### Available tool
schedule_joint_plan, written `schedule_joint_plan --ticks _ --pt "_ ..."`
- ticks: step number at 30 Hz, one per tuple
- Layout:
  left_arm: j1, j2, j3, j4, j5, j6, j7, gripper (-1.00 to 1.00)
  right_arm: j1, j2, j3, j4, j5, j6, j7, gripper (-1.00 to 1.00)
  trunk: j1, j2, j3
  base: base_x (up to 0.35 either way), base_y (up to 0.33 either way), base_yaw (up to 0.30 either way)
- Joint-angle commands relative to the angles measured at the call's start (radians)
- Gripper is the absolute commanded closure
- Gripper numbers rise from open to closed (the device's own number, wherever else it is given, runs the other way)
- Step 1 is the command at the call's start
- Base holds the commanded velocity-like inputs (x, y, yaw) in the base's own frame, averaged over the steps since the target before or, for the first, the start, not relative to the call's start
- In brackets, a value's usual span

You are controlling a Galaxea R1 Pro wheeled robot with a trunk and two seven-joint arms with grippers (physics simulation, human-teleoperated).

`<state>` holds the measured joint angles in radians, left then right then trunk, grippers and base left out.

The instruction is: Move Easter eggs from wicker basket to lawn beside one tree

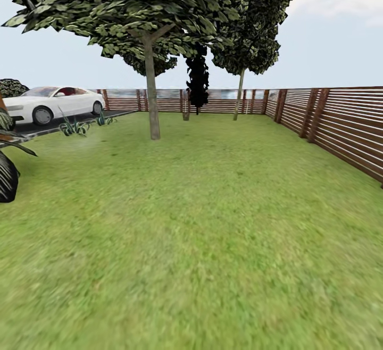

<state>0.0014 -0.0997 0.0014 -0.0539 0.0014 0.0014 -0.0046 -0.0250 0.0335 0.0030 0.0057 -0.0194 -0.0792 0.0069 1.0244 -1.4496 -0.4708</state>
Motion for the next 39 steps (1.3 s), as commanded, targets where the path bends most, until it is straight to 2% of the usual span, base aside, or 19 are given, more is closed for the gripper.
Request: schedule_joint_plan --ticks 1,6,12,17,27,39 --pt "0.000 0.000 0.000 -0.001 0.000 0.000 0.000 -1.00 -0.001 0.000 0.000 0.001 -0.002 -0.004 0.001 -1.00 0.001 0.000 -0.001 0.328 0.000 0.000" --pt "0.000 0.004 0.000 -0.008 0.000 0.001 0.005 -1.00 -0.001 -0.002 0.001 -0.003 -0.003 -0.004 0.001 -1.00 0.001 0.000 -0.001 0.328 -0.005 0.000" --pt "-0.001 0.012 0.001 -0.125 0.000 0.009 0.007 -1.00 -0.001 0.000 0.003 -0.006 -0.004 -0.004 0.001 -1.00 0.001 0.000 -0.001 0.328 -0.078 0.000" --pt "-0.001 0.009 0.000 -0.162 0.000 0.007 0.007 -1.00 -0.001 0.000 0.002 -0.009 -0.002 -0.005 0.001 -1.00 0.001 0.000 -0.001 0.328 -0.120 0.000" --pt "0.000 0.015 -0.001 -0.169 -0.002 0.003 0.002 -1.00 -0.001 -0.007 0.000 -0.009 -0.001 -0.005 0.000 -1.00 0.001 0.000 -0.001 0.328 -0.082 0.000" --pt "0.000 0.025 0.000 -0.125 0.000 0.006 0.007 -1.00 -0.001 -0.007 0.000 -0.009 -0.001 -0.005 0.000 -1.00 0.001 0.000 -0.001 0.328 -0.039 0.000"
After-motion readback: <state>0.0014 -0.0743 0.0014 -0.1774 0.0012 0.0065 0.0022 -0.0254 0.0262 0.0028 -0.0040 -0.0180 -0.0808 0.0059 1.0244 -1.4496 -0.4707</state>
